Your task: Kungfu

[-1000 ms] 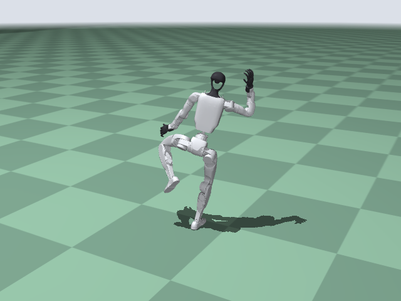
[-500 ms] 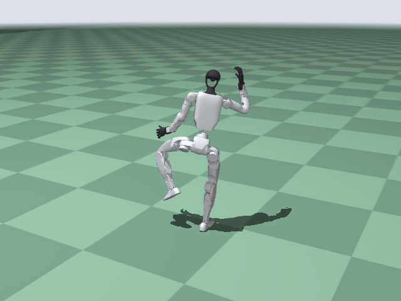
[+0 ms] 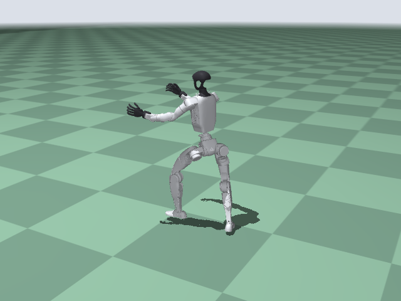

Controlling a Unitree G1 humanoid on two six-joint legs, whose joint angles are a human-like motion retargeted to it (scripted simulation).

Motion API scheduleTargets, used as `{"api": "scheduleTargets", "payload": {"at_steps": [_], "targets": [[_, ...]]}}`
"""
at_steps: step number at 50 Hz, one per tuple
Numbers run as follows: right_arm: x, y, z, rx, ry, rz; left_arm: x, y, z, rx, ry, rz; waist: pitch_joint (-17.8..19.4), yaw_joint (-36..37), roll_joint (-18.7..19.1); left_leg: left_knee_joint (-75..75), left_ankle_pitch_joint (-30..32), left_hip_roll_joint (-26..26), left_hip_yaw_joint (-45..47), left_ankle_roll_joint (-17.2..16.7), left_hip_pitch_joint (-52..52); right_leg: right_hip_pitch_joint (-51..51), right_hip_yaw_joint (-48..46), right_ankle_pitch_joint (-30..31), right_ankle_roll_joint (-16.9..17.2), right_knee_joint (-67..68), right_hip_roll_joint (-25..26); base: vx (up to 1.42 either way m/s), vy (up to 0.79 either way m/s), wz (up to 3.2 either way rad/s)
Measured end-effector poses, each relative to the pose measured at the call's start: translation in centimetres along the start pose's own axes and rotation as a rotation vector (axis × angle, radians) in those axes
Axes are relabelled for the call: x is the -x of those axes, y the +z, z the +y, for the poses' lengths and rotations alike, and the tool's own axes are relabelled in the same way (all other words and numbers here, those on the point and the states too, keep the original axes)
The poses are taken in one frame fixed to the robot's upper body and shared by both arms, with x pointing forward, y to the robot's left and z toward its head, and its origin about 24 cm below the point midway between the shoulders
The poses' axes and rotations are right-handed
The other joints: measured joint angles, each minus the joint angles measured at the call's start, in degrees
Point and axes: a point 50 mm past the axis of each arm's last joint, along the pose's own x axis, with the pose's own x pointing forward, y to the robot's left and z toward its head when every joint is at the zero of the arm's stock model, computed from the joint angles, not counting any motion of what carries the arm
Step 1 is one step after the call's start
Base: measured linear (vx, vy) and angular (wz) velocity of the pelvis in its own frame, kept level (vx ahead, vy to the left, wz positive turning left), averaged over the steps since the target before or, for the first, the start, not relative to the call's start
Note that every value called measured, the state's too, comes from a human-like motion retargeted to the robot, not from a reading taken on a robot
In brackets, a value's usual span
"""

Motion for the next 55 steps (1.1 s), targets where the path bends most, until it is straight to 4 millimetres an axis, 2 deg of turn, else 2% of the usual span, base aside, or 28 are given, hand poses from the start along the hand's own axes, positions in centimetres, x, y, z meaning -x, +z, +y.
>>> {"api": "scheduleTargets", "payload": {"at_steps": [1,2,3,5,7,8,10,12,15,19,22,28,30,32,34,36,38,40,42,43,45,47,48,50,52,53,54,55], "targets": [[-0.8,-1.1,0.7,0.029,-0.037,0.053,-0.3,-0.5,-1.2,0.011,-0.008,0.064,1.7,0.0,-7.0,-5.7,2.0,-5.7,5.4,-0.3,2.9,-4.8,5.2,-1.9,0.9,6.1,-8.7,0.37,0.23,0.9],[-1.4,-2.2,1.3,0.057,-0.074,0.128,-0.4,-0.9,-2.7,0.031,-0.031,0.128,3.4,0.0,-10.9,-8.6,2.5,-9.1,8.4,-0.5,4.8,-6.6,7.6,-3.2,1.2,9.2,-13.4,0.1,0.14,1.73],[-1.4,-3.4,1.1,0.075,-0.136,0.249,-0.3,-0.8,-4.7,0.07,-0.078,0.193,5.0,-0.1,-8.3,-6.0,0.1,-7.9,6.4,-0.4,4.7,-2.2,4.4,-3.2,0.3,6.6,-9.9,0.12,0.02,1.86],[-1.1,-4.8,1.2,0.054,-0.189,0.373,-0.3,0.4,-7.7,0.142,-0.153,0.221,6.8,-0.1,-5.7,-2.2,-2.5,-8.3,0.4,-1.2,3.0,3.1,3.1,-2.4,-0.2,1.4,-3.8,0.25,-0.15,1.66],[-2.3,-3.0,0.8,0.049,-0.208,0.265,-0.9,2.5,-8.9,0.157,-0.117,0.142,8.9,0.8,-8.6,-2.4,-0.8,-10.2,1.1,0.4,1.3,3.3,7.4,-0.3,1.9,0.0,-4.1,0.26,-0.24,0.93],[-3.3,-1.4,0.3,0.068,-0.215,0.188,-1.2,3.9,-9.3,0.149,-0.09,0.079,9.6,1.2,-9.5,-2.8,0.2,-10.4,1.1,0.8,0.3,2.9,8.2,1.0,2.3,-0.8,-3.9,0.02,-0.26,0.33],[-4.8,1.2,0.3,0.139,-0.213,0.085,-1.9,6.1,-9.5,0.121,-0.061,-0.024,10.1,2.3,-9.6,-2.4,1.6,-8.6,0.2,1.0,-2.6,1.0,10.1,3.4,2.4,-2.3,-1.1,-0.13,-0.25,-0.18],[-5.7,2.7,0.6,0.219,-0.203,0.029,-2.4,7.3,-9.5,0.11,-0.075,-0.072,10.0,2.6,-8.8,-2.1,4.2,-6.7,-0.4,1.7,-5.2,-0.4,11.6,5.3,2.4,-3.4,2.0,-0.04,-0.19,-0.17],[-6.4,4.4,0.7,0.271,-0.222,-0.043,-2.8,8.0,-9.4,0.147,-0.074,-0.082,9.6,2.6,-8.3,-1.9,7.0,-5.1,-0.3,2.9,-7.7,-0.8,12.1,8.6,2.4,-5.5,4.6,0.05,-0.12,0.05],[-6.6,5.5,0.3,0.258,-0.259,-0.088,-3.2,8.6,-8.9,0.185,-0.048,-0.093,9.9,2.2,-8.2,-2.5,7.6,-5.1,0.7,3.6,-7.9,-0.5,13.1,11.5,2.4,-7.6,5.8,0.11,-0.05,0.23],[-6.7,5.7,0.3,0.246,-0.247,-0.088,-3.6,9.2,-8.1,0.17,-0.029,-0.125,9.7,2.5,-8.7,-2.2,7.3,-4.5,3.1,4.1,-7.7,-0.3,11.4,13.5,2.4,-8.9,4.9,0.13,0.07,-0.12],[-6.3,5.6,0.1,0.243,-0.268,-0.098,-3.8,9.5,-7.3,0.181,-0.003,-0.152,9.0,1.9,-9.5,-2.3,2.8,-5.4,3.5,2.5,-6.7,0.1,9.3,19.3,2.4,-10.3,4.3,0.21,0.08,0.03],[-5.9,5.1,0.0,0.252,-0.283,-0.089,-3.6,8.8,-7.2,0.179,-0.008,-0.139,8.5,1.5,-10.1,-1.8,2.4,-5.8,3.7,2.5,-6.9,0.1,8.6,22.4,2.4,-11.0,4.0,0.29,0.12,0.07],[-5.2,3.9,-0.1,0.278,-0.275,-0.052,-2.9,7.4,-7.5,0.175,-0.035,-0.099,8.0,1.1,-10.3,-1.3,2.0,-6.2,4.3,3.2,-6.7,0.3,7.2,26.5,2.4,-11.5,3.7,0.33,0.2,0.12],[-3.5,1.3,-0.2,0.321,-0.261,0.034,-1.5,4.6,-7.6,0.144,-0.096,-0.031,7.5,0.5,-10.1,-2.1,1.6,-7.9,4.5,3.0,-5.1,1.0,6.1,30.9,2.4,-11.3,2.4,0.29,0.23,0.42],[-0.3,-3.0,-0.2,0.348,-0.257,0.209,1.0,0.0,-7.3,0.075,-0.196,0.096,6.7,-1.1,-9.8,-4.2,0.1,-11.9,4.8,2.8,-1.6,2.7,6.4,35.0,2.4,-10.6,-0.4,0.53,0.5,0.92],[4.3,-8.0,0.1,0.338,-0.247,0.448,4.6,-5.5,-6.6,-0.01,-0.319,0.307,5.2,-3.8,-8.9,-6.4,-3.0,-17.3,4.4,3.8,2.6,4.8,9.1,37.6,2.4,-9.0,-3.3,0.69,0.61,1.21],[10.8,-12.8,1.2,0.288,-0.202,0.715,9.6,-11.2,-5.0,-0.092,-0.459,0.595,3.8,-7.2,-6.5,-9.1,-4.2,-20.8,1.6,3.9,6.3,4.9,12.1,27.8,2.4,-4.7,-2.9,0.62,0.44,1.33],[19.8,-16.9,3.4,0.201,-0.144,1.072,16.0,-15.7,-2.3,-0.139,-0.597,0.936,4.3,-12.2,-4.4,-13.1,-4.2,-27.0,-0.2,5.3,12.5,2.8,22.1,10.5,1.5,3.5,-2.1,0.59,0.47,1.7],[24.9,-18.1,4.8,0.147,-0.117,1.273,18.9,-17.1,-1.1,-0.143,-0.656,1.083,4.5,-14.4,-2.9,-15.0,-3.5,-28.6,-2.0,5.6,14.6,0.0,28.4,5.0,1.4,5.9,2.1,0.42,0.3,1.44],[35.6,-18.2,7.6,0.034,-0.074,1.687,24.7,-18.6,-0.4,-0.142,-0.709,1.29,5.9,-17.7,0.2,-18.1,-2.6,-30.3,-5.4,5.9,18.1,-6.9,32.4,-1.2,0.5,8.6,5.3,0.19,0.19,0.78],[45.7,-14.9,9.4,-0.065,-0.037,2.119,29.7,-19.0,-1.6,-0.105,-0.681,1.349,8.1,-19.0,2.3,-20.3,-2.2,-30.1,-5.9,6.1,21.2,-14.9,33.4,-3.4,-3.5,8.6,4.8,0.05,0.22,-0.19],[50.1,-12.2,9.9,-0.114,-0.004,2.326,32.3,-18.8,-2.8,-0.064,-0.658,1.361,9.5,-19.7,2.8,-21.8,-1.8,-30.5,-5.7,6.3,23.3,-18.5,36.1,-2.8,-5.0,7.2,6.0,0.07,0.24,-0.13],[58.1,-5.4,10.8,-0.206,0.096,2.674,37.1,-17.7,-5.4,0.051,-0.593,1.418,12.7,-22.7,3.8,-24.7,-0.8,-32.0,-6.6,6.7,28.1,-24.7,41.8,4.1,-8.7,2.5,8.3,0.17,0.21,0.59],[63.9,2.1,11.9,-0.247,0.178,2.927,40.9,-16.3,-7.5,0.211,-0.584,1.531,16.5,-28.2,5.5,-27.6,-0.1,-33.8,-10.2,7.4,34.2,-29.0,43.8,19.9,-9.6,-4.8,8.9,0.27,0.09,1.32],[65.9,5.9,12.4,-0.256,0.205,3.028,42.4,-15.5,-8.6,0.29,-0.625,1.58,18.6,-29.7,6.0,-28.9,0.1,-34.1,-11.0,7.9,37.0,-30.9,44.3,27.3,-9.9,-8.4,9.3,0.24,-0.01,0.81],[67.4,9.4,13.0,-0.272,0.223,3.109,43.5,-14.8,-9.5,0.343,-0.707,1.617,20.3,-30.8,6.5,-30.0,0.3,-33.7,-11.3,8.0,39.3,-32.9,44.6,30.2,-10.7,-11.1,10.5,0.2,-0.06,0.37],[68.6,12.9,13.7,0.279,-0.228,-3.058,44.3,-14.1,-10.3,0.382,-0.811,1.649,21.8,-31.6,7.0,-31.1,0.4,-33.0,-11.5,7.8,41.4,-34.9,44.9,30.9,-11.8,-13.4,11.9,0.17,-0.12,0.36]]}}
